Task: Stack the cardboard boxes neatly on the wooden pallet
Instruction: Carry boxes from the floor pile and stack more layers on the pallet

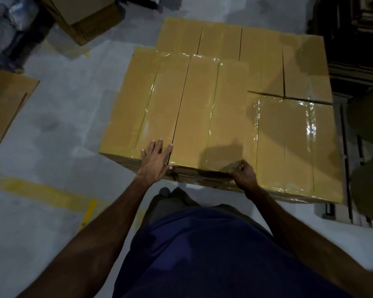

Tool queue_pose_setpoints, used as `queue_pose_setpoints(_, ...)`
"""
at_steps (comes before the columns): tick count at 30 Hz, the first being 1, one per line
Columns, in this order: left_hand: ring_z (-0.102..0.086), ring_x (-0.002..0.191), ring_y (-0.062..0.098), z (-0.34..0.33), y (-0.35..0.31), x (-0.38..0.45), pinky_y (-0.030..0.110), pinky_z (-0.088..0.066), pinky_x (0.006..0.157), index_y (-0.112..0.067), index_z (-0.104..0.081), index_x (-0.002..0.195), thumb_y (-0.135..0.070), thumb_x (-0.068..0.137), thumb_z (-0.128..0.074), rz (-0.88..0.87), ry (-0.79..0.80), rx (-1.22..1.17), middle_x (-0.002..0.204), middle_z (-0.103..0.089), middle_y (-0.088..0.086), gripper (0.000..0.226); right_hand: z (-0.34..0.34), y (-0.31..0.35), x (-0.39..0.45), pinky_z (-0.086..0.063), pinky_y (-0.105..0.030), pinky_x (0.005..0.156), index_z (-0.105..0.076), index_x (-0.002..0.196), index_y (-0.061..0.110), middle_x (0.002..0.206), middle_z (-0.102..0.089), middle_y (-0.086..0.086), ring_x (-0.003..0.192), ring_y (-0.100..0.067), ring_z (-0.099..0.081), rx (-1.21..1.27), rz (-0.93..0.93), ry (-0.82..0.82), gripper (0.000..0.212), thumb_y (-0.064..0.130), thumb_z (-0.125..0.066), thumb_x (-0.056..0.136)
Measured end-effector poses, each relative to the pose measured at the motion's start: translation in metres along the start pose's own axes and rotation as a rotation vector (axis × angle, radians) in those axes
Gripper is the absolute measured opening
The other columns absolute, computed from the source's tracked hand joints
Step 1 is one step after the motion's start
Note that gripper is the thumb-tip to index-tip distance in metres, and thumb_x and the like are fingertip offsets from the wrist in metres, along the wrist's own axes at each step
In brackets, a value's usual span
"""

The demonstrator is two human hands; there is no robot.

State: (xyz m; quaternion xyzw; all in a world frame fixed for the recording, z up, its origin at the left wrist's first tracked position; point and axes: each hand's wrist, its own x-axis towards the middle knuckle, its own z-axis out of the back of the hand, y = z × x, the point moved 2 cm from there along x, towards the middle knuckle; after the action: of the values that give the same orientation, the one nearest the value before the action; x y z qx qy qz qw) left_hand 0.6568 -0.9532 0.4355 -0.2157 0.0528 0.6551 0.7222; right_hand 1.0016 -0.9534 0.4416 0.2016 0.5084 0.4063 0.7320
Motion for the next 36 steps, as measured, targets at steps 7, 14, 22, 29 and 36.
queue_pose_setpoints(7,0.000,0.161,0.039,0.001,-0.003,0.004,0.070,-0.014,0.124,-0.032,-0.017,0.168,-0.056,0.096,-0.067,0.040,0.033,-0.005,0.176,-0.001,0.013,0.091,0.012,-0.002,0.003,-0.049,-0.024,0.072,-0.062,0.126,0.015,0.115,-0.066,-0.001,0.103,-0.021,-0.064,-0.069,0.065,0.043,0.033,0.020,-0.073,0.096)
queue_pose_setpoints(14,0.001,0.162,0.034,0.014,-0.008,0.017,0.069,-0.013,0.123,-0.028,-0.016,0.168,-0.065,0.098,-0.058,0.095,0.092,-0.073,0.177,0.002,0.007,0.090,0.028,0.018,0.027,-0.059,-0.048,0.094,-0.060,0.138,0.018,0.129,-0.065,-0.002,0.116,-0.024,-0.063,-0.104,0.118,0.040,0.047,0.028,-0.074,0.095)
queue_pose_setpoints(22,-0.001,0.162,0.032,0.033,-0.008,0.057,0.064,-0.016,0.125,-0.022,-0.014,0.169,-0.065,0.103,-0.048,0.097,0.118,-0.078,0.177,0.002,0.006,0.086,0.036,0.057,0.074,-0.057,-0.045,0.090,-0.062,0.120,0.013,0.117,-0.068,-0.007,0.112,-0.030,-0.064,-0.136,0.133,0.095,0.030,0.026,-0.073,0.095)
queue_pose_setpoints(29,-0.002,0.162,0.033,0.065,-0.012,0.149,0.063,-0.017,0.125,-0.014,-0.009,0.168,-0.063,0.104,-0.047,-0.012,0.129,0.017,0.177,0.002,0.008,0.090,0.036,0.104,0.115,-0.056,-0.042,0.089,-0.058,0.132,0.013,0.122,-0.067,-0.007,0.110,-0.030,-0.065,-0.153,0.167,-0.010,0.042,0.032,-0.072,0.097)
queue_pose_setpoints(36,0.007,0.162,0.030,0.097,-0.002,0.259,0.061,-0.006,0.129,-0.007,0.004,0.167,-0.071,0.103,-0.032,-0.172,0.065,0.094,0.176,0.011,0.010,0.097,0.019,0.134,0.175,-0.059,-0.050,0.089,-0.053,0.131,0.017,0.120,-0.061,-0.007,0.107,-0.031,-0.060,-0.069,-0.033,-0.145,0.046,0.035,-0.073,0.093)
